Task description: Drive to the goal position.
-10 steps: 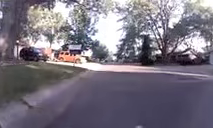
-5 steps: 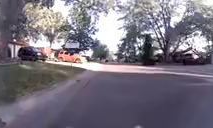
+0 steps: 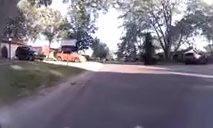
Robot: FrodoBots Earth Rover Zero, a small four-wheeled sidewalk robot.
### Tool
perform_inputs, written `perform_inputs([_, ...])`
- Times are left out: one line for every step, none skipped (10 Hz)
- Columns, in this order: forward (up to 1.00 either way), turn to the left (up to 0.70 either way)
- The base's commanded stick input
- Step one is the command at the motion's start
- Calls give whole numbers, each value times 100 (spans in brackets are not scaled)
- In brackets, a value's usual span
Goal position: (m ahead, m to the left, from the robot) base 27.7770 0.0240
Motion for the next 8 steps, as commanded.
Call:
perform_inputs([100, -5])
perform_inputs([100, 0])
perform_inputs([100, 0])
perform_inputs([100, 0])
perform_inputs([100, 0])
perform_inputs([100, 0])
perform_inputs([100, 0])
perform_inputs([100, 0])
